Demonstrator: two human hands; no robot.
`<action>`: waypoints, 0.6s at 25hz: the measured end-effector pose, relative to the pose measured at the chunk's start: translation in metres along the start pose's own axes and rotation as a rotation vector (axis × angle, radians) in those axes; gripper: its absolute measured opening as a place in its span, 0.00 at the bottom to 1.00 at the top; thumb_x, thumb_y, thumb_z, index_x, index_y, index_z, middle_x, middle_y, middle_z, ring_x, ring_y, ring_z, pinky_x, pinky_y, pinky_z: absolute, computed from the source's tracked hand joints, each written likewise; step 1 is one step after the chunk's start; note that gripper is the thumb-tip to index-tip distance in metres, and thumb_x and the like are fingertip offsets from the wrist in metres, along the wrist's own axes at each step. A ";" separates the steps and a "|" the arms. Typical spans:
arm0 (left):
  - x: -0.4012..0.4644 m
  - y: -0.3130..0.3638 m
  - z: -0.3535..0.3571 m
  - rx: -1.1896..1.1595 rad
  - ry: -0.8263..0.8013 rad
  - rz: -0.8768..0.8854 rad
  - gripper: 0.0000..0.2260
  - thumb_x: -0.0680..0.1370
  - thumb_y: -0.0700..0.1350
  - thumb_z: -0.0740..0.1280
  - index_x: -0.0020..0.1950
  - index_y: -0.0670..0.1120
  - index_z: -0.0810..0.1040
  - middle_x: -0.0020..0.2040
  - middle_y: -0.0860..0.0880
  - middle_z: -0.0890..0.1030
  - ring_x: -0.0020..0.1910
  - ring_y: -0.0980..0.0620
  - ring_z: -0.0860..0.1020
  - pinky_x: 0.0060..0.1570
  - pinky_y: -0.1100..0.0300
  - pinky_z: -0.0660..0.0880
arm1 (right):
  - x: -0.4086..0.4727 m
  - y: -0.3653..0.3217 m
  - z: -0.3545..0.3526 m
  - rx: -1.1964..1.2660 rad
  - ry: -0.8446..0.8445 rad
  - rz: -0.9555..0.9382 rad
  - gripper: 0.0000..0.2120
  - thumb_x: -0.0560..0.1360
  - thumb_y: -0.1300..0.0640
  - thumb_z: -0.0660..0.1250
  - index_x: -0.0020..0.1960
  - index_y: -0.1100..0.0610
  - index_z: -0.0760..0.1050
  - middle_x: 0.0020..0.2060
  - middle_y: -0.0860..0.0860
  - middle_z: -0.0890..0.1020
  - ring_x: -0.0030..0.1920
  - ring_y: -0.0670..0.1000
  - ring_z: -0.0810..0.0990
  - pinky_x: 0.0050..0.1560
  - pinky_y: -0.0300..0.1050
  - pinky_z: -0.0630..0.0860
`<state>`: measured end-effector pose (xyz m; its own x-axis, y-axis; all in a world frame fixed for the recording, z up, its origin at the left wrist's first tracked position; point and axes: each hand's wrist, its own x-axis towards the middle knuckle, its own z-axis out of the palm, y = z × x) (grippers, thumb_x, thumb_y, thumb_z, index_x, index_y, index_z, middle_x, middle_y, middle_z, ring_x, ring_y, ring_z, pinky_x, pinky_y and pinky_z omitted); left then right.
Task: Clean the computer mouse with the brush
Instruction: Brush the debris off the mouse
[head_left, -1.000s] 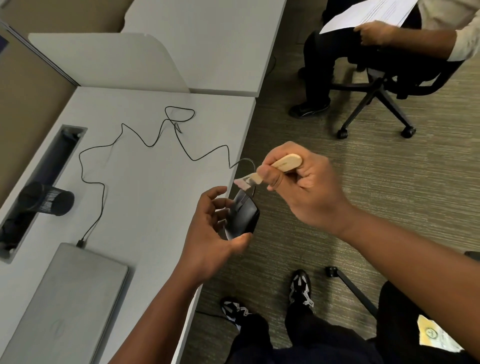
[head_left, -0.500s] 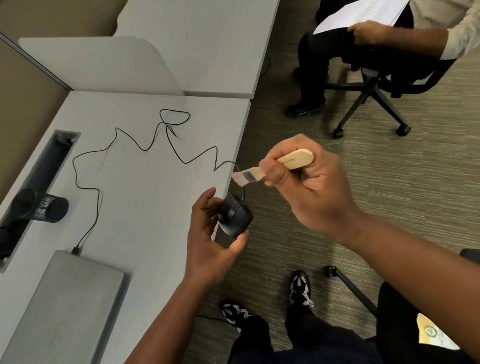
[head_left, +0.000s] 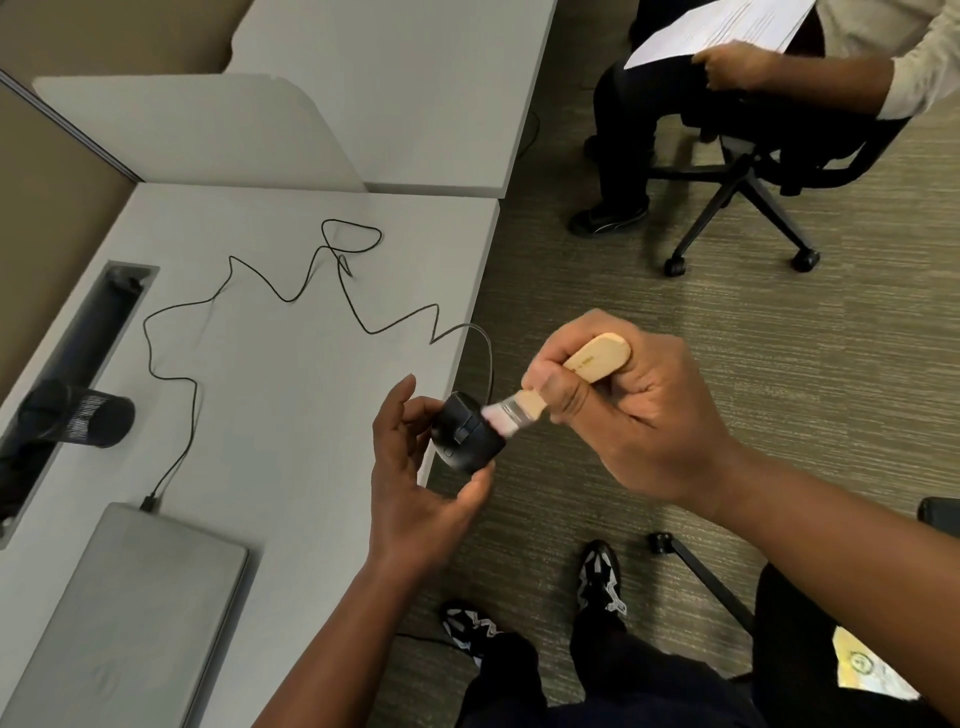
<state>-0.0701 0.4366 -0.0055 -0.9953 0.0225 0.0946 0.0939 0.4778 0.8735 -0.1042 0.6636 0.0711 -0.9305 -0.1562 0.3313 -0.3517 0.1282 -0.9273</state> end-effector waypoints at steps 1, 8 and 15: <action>0.000 0.000 0.000 0.003 -0.010 0.009 0.52 0.66 0.32 0.83 0.79 0.61 0.59 0.64 0.60 0.76 0.69 0.49 0.78 0.70 0.56 0.75 | 0.003 -0.001 0.003 0.022 0.043 0.001 0.07 0.82 0.61 0.68 0.49 0.65 0.79 0.36 0.58 0.82 0.33 0.59 0.80 0.30 0.58 0.75; 0.000 0.003 -0.002 0.040 -0.014 0.037 0.52 0.66 0.32 0.84 0.79 0.58 0.59 0.62 0.69 0.75 0.68 0.52 0.78 0.70 0.53 0.74 | 0.000 0.006 0.006 -0.003 -0.032 0.065 0.06 0.82 0.59 0.68 0.49 0.61 0.79 0.34 0.57 0.81 0.32 0.60 0.79 0.30 0.59 0.75; 0.003 -0.001 -0.004 0.045 0.007 -0.004 0.51 0.67 0.33 0.83 0.80 0.57 0.59 0.62 0.68 0.75 0.66 0.54 0.78 0.70 0.56 0.74 | 0.001 0.009 -0.004 -0.009 -0.029 0.098 0.07 0.82 0.57 0.68 0.48 0.59 0.79 0.35 0.58 0.82 0.32 0.61 0.80 0.30 0.61 0.76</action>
<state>-0.0732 0.4324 -0.0038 -0.9955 0.0145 0.0942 0.0881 0.5168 0.8516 -0.1088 0.6690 0.0640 -0.9571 -0.1708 0.2341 -0.2605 0.1532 -0.9532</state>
